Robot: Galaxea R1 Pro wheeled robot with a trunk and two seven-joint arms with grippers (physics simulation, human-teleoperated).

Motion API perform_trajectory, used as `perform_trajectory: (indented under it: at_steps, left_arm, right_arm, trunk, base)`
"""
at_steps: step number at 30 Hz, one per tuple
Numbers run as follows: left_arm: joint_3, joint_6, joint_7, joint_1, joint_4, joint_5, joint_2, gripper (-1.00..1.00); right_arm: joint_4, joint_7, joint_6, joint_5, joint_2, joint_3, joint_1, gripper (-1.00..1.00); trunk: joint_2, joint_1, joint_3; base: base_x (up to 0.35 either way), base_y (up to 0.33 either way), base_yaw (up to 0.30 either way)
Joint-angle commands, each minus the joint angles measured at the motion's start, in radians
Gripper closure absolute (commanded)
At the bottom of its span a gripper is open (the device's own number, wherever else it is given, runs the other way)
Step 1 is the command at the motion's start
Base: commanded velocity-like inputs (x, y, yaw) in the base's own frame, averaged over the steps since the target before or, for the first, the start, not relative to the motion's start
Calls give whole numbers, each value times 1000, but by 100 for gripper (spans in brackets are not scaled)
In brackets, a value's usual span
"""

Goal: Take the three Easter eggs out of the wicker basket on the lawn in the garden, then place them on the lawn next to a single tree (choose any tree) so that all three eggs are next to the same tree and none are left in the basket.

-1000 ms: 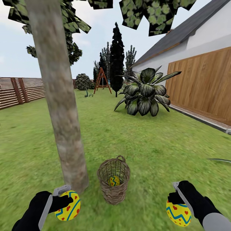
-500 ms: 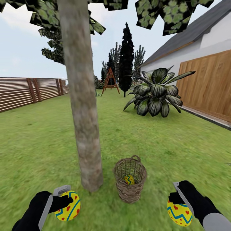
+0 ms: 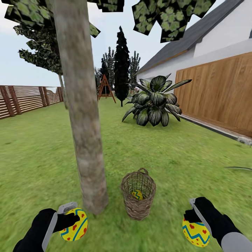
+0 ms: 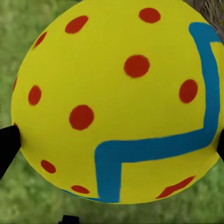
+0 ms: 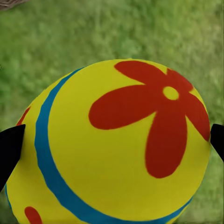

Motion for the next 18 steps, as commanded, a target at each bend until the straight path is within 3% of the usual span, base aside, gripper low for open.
perform_trajectory:
  at_steps: [1,14,18]
  left_arm:
    - [2,4,0,0,-1,7,0,100]
    - [2,4,0,0,-1,9,0,100]
    - [3,4,0,0,-1,9,0,100]
  right_arm:
    - [-1,-4,4,-9,-1,5,-1,100]
    - [0,-4,3,-9,-1,7,-1,100]
    - [-1,-4,3,-9,-1,7,-1,100]
  trunk:
    - [-1,0,-1]
    - [-1,0,4]
    - [-1,0,4]
  base:
    - [0,324,-290]
    - [0,325,-268]
    - [0,342,-57]
